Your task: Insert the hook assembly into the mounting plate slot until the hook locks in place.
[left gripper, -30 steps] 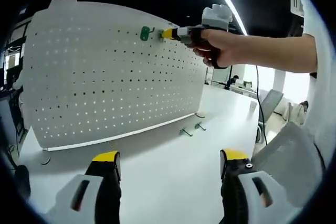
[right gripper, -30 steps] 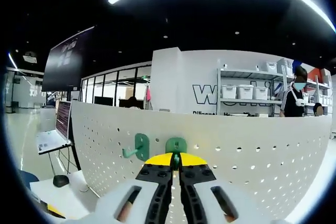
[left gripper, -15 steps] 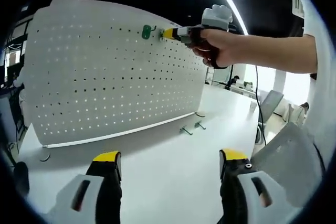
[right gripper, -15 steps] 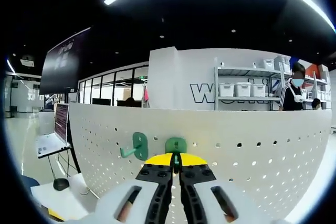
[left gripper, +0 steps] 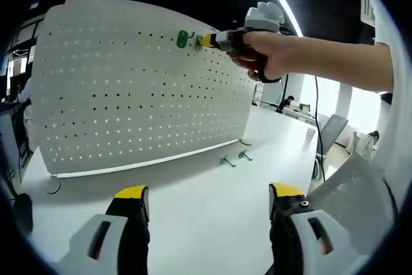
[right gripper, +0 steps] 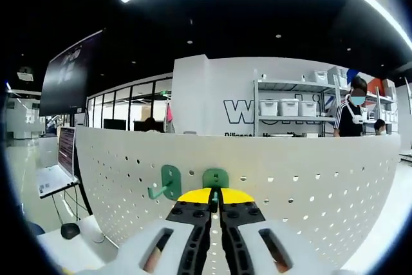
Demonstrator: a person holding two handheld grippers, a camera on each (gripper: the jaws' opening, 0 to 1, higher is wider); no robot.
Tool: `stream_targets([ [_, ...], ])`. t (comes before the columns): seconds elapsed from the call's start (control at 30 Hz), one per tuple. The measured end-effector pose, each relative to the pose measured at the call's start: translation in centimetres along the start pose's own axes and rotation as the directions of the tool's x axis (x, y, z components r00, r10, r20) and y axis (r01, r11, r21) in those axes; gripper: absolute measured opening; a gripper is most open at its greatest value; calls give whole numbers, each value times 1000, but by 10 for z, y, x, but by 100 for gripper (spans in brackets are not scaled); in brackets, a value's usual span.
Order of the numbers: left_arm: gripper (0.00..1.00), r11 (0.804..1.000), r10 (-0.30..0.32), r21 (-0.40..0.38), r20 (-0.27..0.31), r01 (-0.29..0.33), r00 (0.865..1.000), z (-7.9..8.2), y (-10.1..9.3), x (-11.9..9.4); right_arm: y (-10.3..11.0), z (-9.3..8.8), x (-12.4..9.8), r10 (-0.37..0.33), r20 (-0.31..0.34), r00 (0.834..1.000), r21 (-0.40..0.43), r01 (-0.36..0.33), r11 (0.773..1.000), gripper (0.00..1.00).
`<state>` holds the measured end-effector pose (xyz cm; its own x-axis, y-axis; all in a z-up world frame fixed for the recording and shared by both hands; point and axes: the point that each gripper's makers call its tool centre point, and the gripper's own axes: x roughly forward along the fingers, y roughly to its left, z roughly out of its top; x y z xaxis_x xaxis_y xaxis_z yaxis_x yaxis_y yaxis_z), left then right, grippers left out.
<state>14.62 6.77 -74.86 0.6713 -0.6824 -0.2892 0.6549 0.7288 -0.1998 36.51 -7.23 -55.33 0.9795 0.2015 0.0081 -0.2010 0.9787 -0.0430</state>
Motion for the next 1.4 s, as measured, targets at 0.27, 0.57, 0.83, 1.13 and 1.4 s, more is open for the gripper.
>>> stream_targets([
  [0.27, 78, 1000, -2, -7, 5, 2, 1000, 0, 0, 0, 0, -1, 3, -85, -12, 996, 4, 85, 996, 2],
  [0.57, 77, 1000, 1, -7, 13, -1, 1000, 1, 0, 0, -1, -3, 3, -120, -11, 993, 16, 120, 993, 2],
  [0.83, 77, 1000, -2, -6, 8, 2, 1000, 0, 0, 1, -1, -4, 2, -118, -5, 993, 19, 119, 993, 2],
  [1.13, 77, 1000, 0, -6, 9, 0, 1000, 0, 0, 0, -1, -3, 0, -101, -4, 995, 20, 101, 995, 3],
  [1.4, 77, 1000, 6, -3, 12, -6, 1000, 1, 1, -1, 0, -3, 0, -50, 4, 999, 21, 50, 999, 4],
])
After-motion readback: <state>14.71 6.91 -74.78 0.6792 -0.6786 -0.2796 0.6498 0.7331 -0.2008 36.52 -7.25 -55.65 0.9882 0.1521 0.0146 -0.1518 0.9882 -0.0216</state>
